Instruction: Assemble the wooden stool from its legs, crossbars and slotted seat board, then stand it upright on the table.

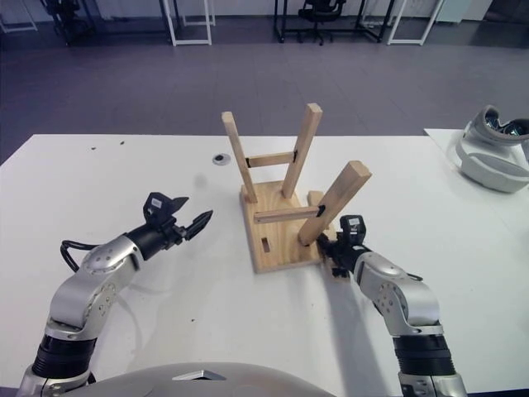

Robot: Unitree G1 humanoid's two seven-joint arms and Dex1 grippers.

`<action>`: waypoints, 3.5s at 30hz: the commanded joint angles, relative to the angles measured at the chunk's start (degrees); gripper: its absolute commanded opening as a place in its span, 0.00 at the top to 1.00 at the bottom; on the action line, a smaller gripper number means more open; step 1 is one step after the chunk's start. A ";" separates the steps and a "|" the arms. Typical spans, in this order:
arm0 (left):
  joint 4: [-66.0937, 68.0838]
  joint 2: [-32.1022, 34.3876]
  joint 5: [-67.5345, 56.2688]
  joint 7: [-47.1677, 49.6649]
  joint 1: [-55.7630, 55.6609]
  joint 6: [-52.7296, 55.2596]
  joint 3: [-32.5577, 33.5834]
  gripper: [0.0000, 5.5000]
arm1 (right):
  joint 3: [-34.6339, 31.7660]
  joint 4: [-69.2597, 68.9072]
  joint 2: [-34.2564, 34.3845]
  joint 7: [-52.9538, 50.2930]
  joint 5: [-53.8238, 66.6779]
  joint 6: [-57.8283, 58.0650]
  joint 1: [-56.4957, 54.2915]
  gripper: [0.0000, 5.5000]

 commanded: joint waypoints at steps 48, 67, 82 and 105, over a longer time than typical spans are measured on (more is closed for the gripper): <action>6.99 -11.05 -42.70 4.98 -46.67 -3.08 17.89 0.81 | 3.66 -14.51 -3.45 29.15 -17.24 -37.97 -36.44 0.43; -10.94 -1.18 -53.07 22.44 -7.90 4.87 21.93 0.81 | 6.63 28.27 -2.85 27.13 -34.61 -45.71 -8.50 0.39; -6.19 -8.75 -35.55 32.06 0.09 -1.23 14.87 0.81 | 15.30 19.04 -1.99 31.76 -39.24 -53.98 -5.83 0.39; -1.83 -6.06 -34.41 30.48 -4.52 2.16 14.51 0.81 | 16.72 20.96 -0.56 29.77 -41.34 -56.38 -6.24 0.39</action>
